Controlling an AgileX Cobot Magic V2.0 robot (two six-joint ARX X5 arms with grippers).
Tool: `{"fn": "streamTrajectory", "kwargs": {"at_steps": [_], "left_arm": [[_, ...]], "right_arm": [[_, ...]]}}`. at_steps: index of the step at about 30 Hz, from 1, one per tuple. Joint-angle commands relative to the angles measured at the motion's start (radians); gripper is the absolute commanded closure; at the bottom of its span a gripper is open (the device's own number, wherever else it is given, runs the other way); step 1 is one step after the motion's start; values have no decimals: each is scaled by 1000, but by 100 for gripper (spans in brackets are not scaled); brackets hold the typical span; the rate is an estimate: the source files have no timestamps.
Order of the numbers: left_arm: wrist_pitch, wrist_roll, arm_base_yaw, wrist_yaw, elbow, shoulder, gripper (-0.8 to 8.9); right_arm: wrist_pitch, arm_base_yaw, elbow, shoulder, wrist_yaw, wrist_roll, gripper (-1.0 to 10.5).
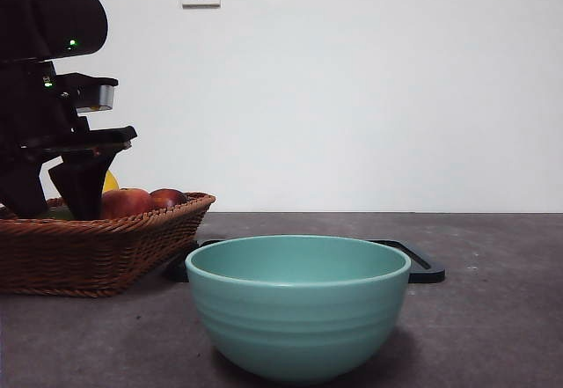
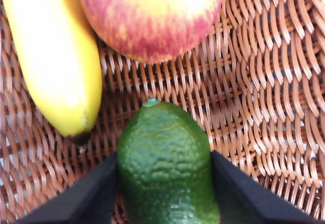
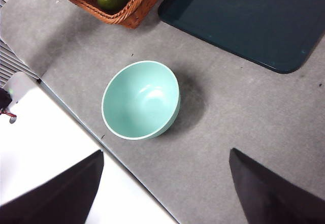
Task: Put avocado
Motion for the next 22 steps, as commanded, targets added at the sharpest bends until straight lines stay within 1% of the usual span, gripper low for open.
{"fn": "streamTrajectory", "kwargs": {"at_steps": [1,4,9,12,16,18,22], "left_arm": [[-7,7,-4,-2,21,17,633],[-8,-12,-4,3,21,9,633],[-8,-12,-11,13,25,-45,633],[-36,-12,-20,33,42,-97,633],[-71,-14,-55,119,62,-193,633],[-83,-31,-82,160,65,-235,632],[-85,-62,-183,237,65,-311,633]], "right_arm": [[10,5,15,5,-1,7,549],[10,5,15,5,-1,7,549],[10,5,15,5,-1,7,549],[10,5,15,5,-1,7,549],[10,5,15,5,-1,7,549],[10,5,15,5,-1,7,549],[10,5,15,5,-1,7,549]]}}
